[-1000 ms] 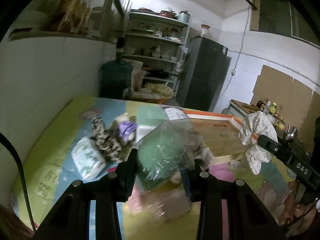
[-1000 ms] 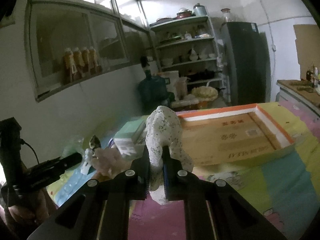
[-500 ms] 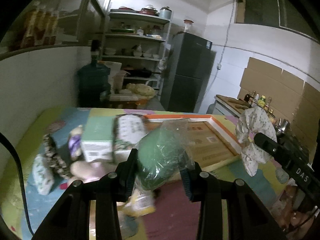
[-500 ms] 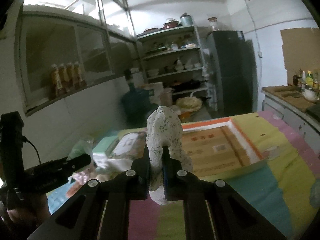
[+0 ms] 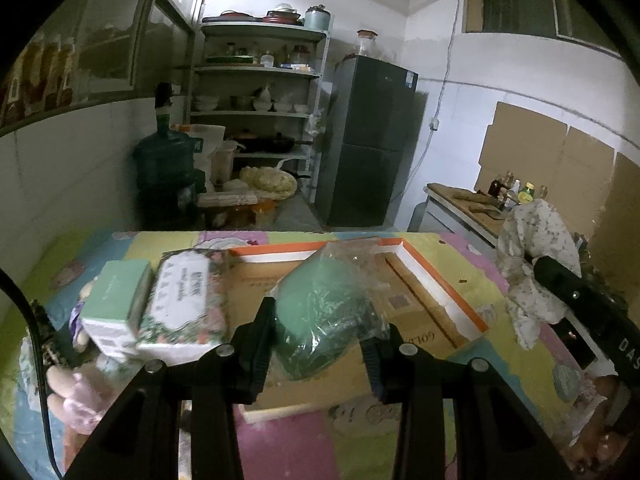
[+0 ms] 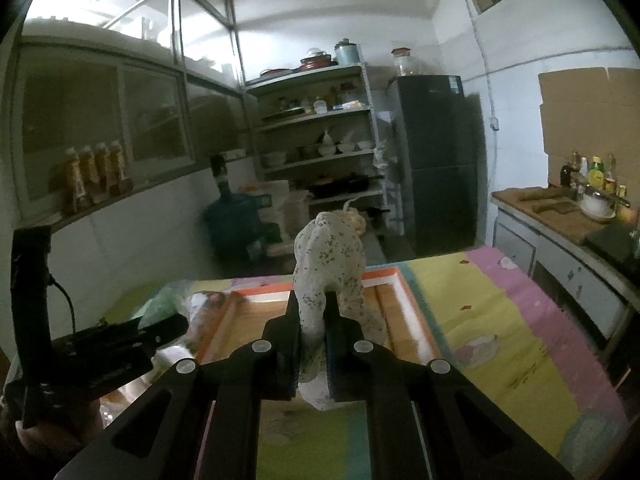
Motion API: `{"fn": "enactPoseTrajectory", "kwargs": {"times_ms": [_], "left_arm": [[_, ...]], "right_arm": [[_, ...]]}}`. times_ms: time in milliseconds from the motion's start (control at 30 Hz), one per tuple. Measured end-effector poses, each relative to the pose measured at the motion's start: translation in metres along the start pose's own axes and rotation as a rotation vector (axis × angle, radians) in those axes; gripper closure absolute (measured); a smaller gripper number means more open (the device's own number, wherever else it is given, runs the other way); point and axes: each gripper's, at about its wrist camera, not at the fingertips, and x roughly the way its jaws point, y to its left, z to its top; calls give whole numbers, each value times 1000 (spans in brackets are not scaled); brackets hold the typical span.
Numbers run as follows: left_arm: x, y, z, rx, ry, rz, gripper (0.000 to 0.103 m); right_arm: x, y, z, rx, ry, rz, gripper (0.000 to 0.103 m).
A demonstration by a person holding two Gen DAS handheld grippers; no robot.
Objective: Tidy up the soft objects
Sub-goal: 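Carry the green ball and floral scrunchie with both tools over the cardboard tray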
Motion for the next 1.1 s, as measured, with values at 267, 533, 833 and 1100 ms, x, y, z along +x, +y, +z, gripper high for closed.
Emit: {"fn": "enactPoseTrajectory", "kwargs": {"times_ms": [267, 533, 833, 1100], "left_arm": [[30, -34, 6, 19, -7, 52, 63], [63, -54, 8, 18, 24, 89, 63], [98, -64, 3, 18, 74, 112, 63], [117, -69, -1, 24, 106, 126, 63]], "right_arm": [[12, -28, 12, -17, 1, -8, 94], [33, -52, 12, -20, 32, -2, 94], [58, -67, 5, -12, 83, 18, 94], [76, -74, 1, 0, 114, 32, 94]]}}
